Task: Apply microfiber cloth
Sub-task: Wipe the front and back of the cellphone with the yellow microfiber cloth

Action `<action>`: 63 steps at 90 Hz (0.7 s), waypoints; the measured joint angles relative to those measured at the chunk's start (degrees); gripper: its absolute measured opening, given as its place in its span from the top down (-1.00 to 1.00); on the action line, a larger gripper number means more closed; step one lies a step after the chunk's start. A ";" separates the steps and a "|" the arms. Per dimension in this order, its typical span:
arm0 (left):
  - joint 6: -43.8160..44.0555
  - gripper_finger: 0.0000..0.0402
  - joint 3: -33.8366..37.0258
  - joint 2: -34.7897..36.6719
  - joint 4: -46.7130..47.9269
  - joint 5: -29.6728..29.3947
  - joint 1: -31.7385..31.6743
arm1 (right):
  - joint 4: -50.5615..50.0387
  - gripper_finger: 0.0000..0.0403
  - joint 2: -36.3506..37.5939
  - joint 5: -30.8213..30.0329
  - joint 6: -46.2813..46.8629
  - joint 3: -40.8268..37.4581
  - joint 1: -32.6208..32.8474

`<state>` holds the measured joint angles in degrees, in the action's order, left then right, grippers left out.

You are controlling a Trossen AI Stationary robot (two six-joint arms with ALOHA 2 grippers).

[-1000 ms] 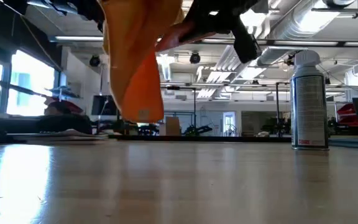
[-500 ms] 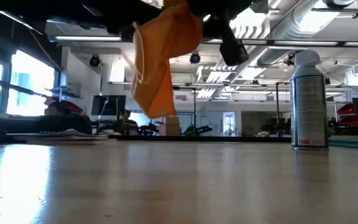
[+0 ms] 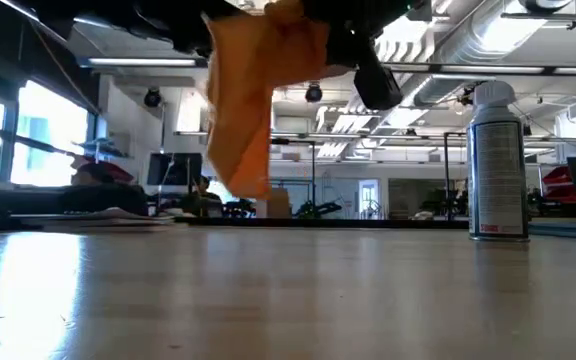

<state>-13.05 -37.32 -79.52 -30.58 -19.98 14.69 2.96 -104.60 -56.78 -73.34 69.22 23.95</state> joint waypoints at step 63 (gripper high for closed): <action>4.98 0.98 0.49 7.72 27.40 -8.50 -0.23 | 4.45 1.00 0.25 -3.82 -4.55 0.29 2.18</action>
<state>-8.07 -36.83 -71.80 -3.18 -28.48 14.46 7.42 -104.35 -60.60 -77.89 69.52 26.13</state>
